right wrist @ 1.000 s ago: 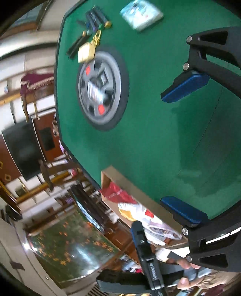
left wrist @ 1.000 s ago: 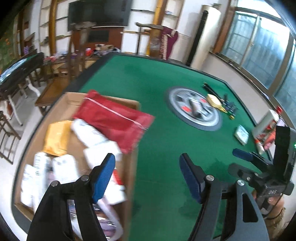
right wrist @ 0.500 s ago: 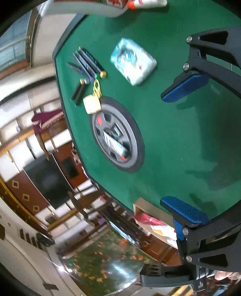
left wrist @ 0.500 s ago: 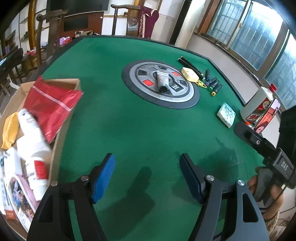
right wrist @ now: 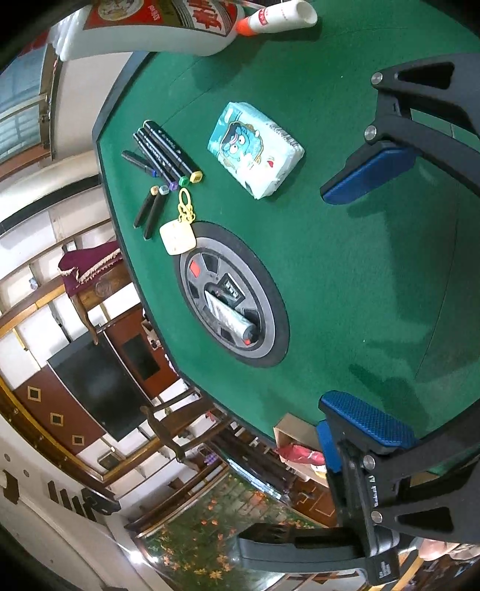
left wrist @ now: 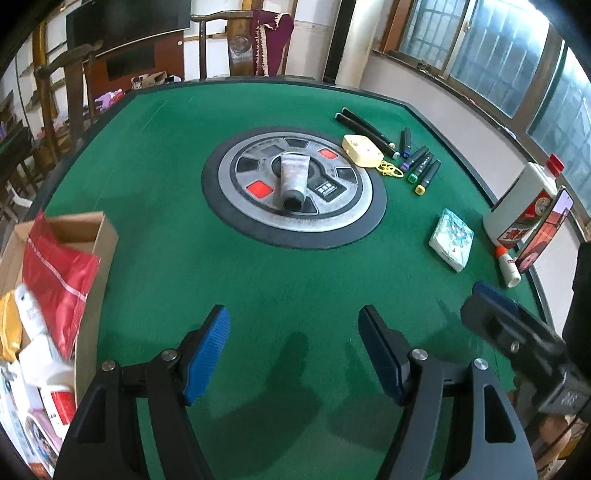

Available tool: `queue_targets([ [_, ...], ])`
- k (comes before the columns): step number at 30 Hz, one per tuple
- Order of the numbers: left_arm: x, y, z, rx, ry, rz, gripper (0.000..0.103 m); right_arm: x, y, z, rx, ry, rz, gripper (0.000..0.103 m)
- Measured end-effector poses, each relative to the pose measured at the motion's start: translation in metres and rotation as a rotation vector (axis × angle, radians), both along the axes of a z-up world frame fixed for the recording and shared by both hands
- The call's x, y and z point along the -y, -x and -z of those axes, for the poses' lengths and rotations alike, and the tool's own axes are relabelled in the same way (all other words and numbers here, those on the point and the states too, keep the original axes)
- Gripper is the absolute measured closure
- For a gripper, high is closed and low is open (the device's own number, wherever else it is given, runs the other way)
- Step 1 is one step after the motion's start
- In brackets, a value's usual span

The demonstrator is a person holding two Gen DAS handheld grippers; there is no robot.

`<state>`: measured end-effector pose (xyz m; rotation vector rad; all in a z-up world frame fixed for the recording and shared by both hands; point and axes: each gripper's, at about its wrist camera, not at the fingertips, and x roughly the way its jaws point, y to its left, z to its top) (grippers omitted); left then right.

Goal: Organize objects
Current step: 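Move both grippers back over the table toward the hand cream tube and tissue pack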

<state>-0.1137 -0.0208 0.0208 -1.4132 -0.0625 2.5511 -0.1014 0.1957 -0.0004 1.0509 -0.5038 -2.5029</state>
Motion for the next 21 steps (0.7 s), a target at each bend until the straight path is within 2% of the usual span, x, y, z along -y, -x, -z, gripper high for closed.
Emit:
queue_targets([
  [8, -0.006, 0.037, -0.004, 0.006, 0.013, -0.023, 0.032, -0.007, 0.003, 0.005, 0.038, 0.0, 0.027, 0.0],
  [21, -0.027, 0.123, 0.018, 0.008, 0.175, -0.043, 0.032, -0.006, 0.003, 0.005, 0.044, -0.022, 0.037, 0.0],
])
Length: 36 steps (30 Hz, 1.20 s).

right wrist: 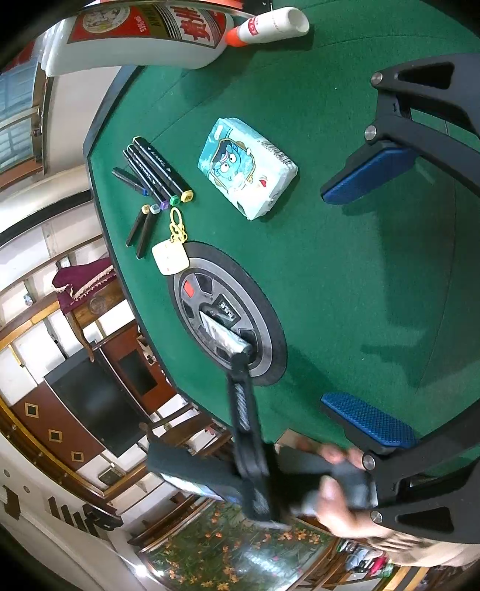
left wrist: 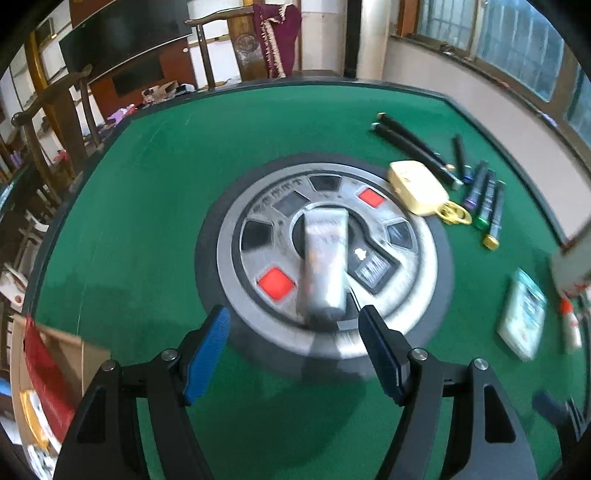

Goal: Organize objects
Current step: 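Grasp the silver hand cream tube on the grey mat with the left gripper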

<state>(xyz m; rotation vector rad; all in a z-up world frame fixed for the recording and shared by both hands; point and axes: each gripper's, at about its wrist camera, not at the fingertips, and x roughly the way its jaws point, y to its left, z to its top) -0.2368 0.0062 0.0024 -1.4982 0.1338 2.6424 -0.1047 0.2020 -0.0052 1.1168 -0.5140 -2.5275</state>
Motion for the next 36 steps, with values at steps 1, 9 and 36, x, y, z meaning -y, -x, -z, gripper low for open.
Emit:
queue_targets([
  [1, -0.001, 0.008, 0.003, 0.004, 0.003, -0.005, 0.032, 0.0, 0.001, 0.001, 0.003, -0.002, -0.001, 0.0],
  [9, -0.014, 0.041, 0.021, 0.039, 0.036, 0.0, 0.035, 0.0, 0.002, 0.001, 0.005, -0.01, -0.001, 0.0],
  [36, -0.008, -0.075, 0.023, 0.042, -0.035, 0.094, 0.073, -0.033, 0.0, -0.009, -0.044, -0.028, 0.175, 0.0],
])
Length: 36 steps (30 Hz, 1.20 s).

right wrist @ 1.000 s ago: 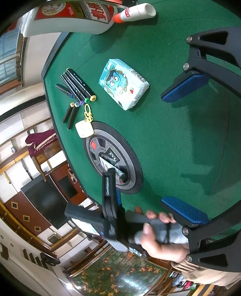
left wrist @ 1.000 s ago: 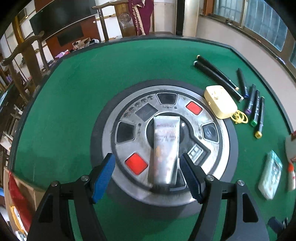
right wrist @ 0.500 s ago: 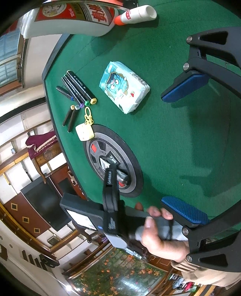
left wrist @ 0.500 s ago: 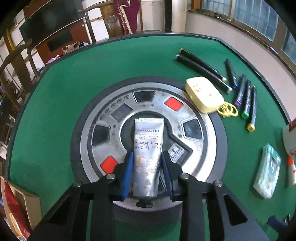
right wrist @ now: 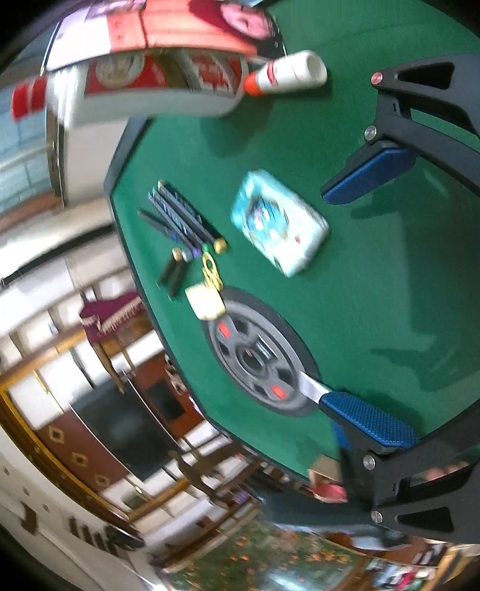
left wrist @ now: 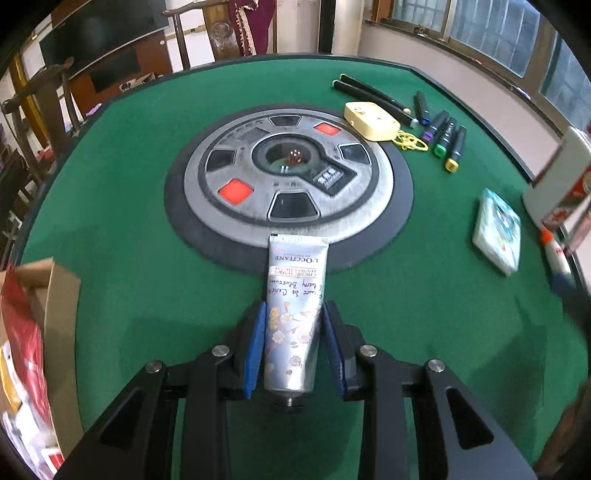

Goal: Organize objects
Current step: 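Grasp the silver hand cream tube on the grey mat with the left gripper, then grasp the blue cartoon tissue pack with the right gripper while the left holds the tube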

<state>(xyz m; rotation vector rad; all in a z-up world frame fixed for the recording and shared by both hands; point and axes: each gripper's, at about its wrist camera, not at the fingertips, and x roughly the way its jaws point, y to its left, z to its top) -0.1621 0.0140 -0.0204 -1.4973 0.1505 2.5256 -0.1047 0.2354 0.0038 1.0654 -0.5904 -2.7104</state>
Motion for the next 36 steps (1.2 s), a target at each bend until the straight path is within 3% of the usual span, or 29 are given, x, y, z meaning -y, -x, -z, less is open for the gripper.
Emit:
queue_targets([
  [11, 0.002, -0.01, 0.0, -0.047, -0.009, 0.011, 0.073, -0.009, 0.031, 0.014, 0.113, -0.084, 0.071, 0.004],
  [23, 0.003, -0.013, 0.001, -0.067, -0.017, 0.02, 0.073, -0.012, 0.081, 0.022, 0.231, -0.063, 0.122, 0.014],
  [27, 0.002, -0.013, 0.001, -0.068, -0.018, 0.022, 0.073, 0.002, 0.099, 0.022, 0.234, -0.141, 0.106, 0.024],
  [31, 0.0, -0.013, 0.001, -0.074, -0.018, 0.026, 0.073, 0.025, 0.103, 0.025, 0.216, -0.331, 0.023, 0.035],
  [33, 0.0, -0.013, 0.001, -0.076, -0.017, 0.027, 0.073, 0.031, 0.101, 0.026, 0.209, -0.404, -0.026, 0.046],
  [36, 0.0, -0.013, 0.001, -0.075, -0.025, 0.027, 0.073, 0.027, 0.098, 0.024, 0.212, -0.376, -0.093, 0.047],
])
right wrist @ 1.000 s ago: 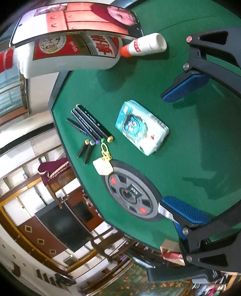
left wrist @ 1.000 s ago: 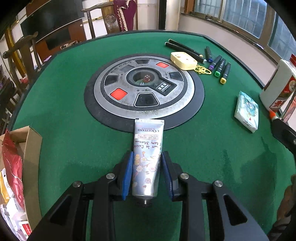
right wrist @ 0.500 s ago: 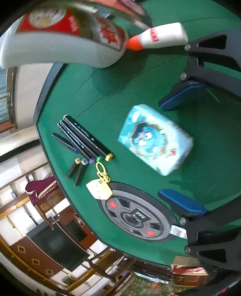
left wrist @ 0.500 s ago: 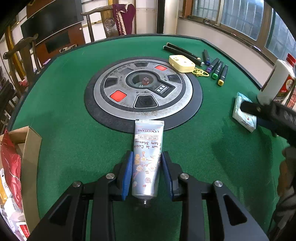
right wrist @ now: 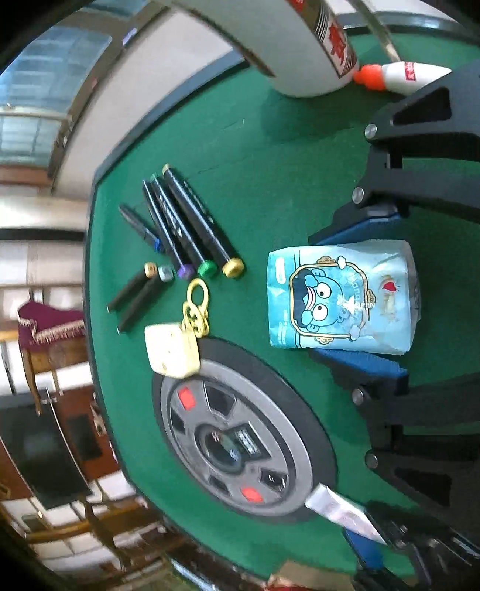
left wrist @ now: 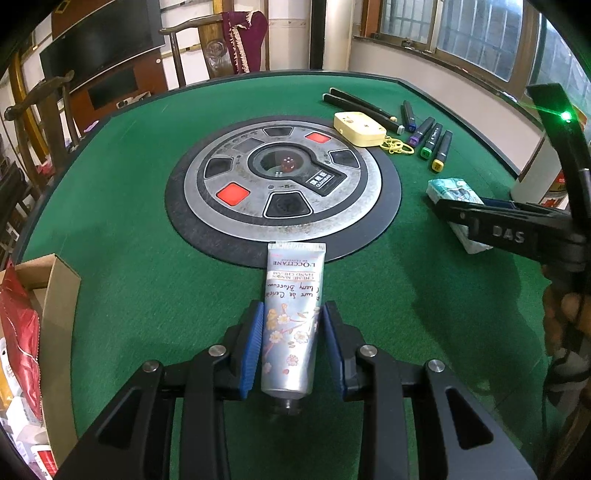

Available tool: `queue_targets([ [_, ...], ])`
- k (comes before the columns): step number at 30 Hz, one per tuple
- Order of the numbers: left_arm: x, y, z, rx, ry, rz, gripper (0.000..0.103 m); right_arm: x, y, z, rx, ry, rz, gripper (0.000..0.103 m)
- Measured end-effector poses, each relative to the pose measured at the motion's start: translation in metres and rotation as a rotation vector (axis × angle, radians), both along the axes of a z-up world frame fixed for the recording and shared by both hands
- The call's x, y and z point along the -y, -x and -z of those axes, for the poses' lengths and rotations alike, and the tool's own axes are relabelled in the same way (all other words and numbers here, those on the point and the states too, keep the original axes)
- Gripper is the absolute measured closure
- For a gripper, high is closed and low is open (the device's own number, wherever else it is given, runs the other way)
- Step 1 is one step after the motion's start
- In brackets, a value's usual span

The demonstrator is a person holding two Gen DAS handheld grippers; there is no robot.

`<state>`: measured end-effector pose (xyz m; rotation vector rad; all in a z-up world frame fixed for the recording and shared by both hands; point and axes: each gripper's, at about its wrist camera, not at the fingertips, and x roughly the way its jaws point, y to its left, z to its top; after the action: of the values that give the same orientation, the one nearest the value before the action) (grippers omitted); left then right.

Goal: Organize objects
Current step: 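Grasp the blue cartoon tissue pack with the right gripper while the left holds the tube, then lift and carry the tube and tissue pack toward the cardboard box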

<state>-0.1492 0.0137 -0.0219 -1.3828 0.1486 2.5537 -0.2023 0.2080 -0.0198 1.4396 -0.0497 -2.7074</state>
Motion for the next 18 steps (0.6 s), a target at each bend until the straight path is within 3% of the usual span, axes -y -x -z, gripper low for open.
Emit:
queue_targets([
  [6, 0.002, -0.001, 0.0, -0.006, -0.006, 0.008, 0.073, -0.011, -0.008, -0.003, 0.014, 0.096, -0.067, 0.048],
  [9, 0.003, -0.002, 0.0, -0.009, -0.007, 0.011, 0.073, 0.001, -0.009, 0.001, -0.004, 0.037, -0.081, 0.048],
  [12, 0.004, -0.003, 0.0, -0.012, -0.004, 0.013, 0.073, 0.019, -0.012, 0.003, -0.025, -0.086, -0.093, 0.048],
  [18, 0.002, -0.004, 0.0, -0.015, -0.001, 0.011, 0.073, 0.016, -0.011, 0.004, -0.02, -0.085, -0.074, 0.047],
])
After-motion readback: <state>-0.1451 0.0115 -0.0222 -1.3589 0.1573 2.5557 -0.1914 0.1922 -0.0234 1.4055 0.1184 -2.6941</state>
